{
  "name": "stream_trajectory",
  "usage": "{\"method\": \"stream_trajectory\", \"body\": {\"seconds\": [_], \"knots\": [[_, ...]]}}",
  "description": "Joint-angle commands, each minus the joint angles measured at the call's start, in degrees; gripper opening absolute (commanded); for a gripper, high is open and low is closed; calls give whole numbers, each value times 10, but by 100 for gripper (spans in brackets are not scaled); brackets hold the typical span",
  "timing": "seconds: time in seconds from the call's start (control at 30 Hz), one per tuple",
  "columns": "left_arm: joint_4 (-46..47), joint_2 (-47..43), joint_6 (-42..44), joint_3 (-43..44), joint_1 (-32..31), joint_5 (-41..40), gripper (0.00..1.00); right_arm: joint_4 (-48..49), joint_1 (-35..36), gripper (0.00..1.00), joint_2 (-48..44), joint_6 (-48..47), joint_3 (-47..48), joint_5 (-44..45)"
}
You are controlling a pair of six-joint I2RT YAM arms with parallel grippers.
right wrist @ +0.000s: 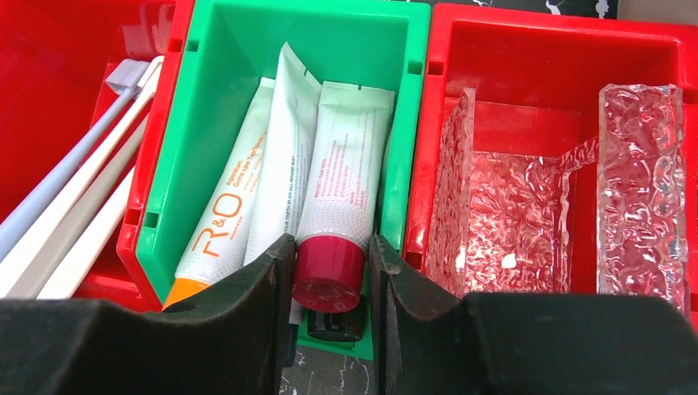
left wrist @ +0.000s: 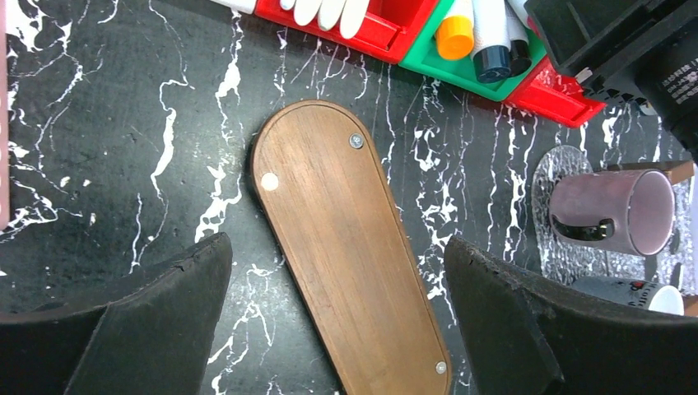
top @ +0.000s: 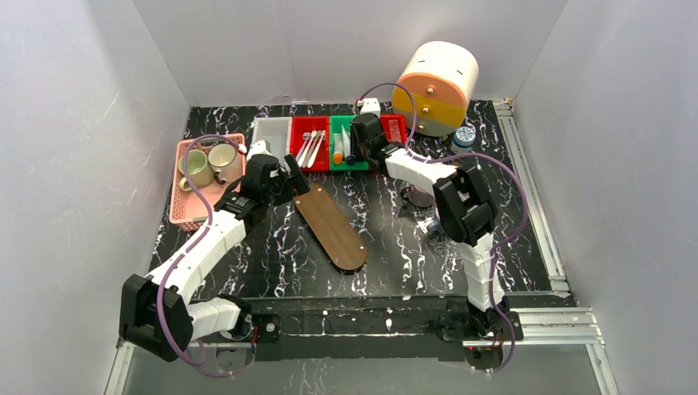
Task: Prepare toiletry sets of a toothbrush and toothpaste on the tray
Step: Pick up the toothpaste from the storage box.
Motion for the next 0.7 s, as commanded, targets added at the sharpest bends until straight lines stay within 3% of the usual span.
{"method": "stream_trajectory", "body": {"seconds": [0.0,0.07,0.67], "knots": [[11,-4,-25,-8,2,19,98,29,3,9,-40,1,-13,-15],[21,-2,-36,-9,2,24,98,51,4,1,-69,0,-42,-16],[191,42,-262,-42,0,153,96,323,25,1,-310,46,-383,0]]}}
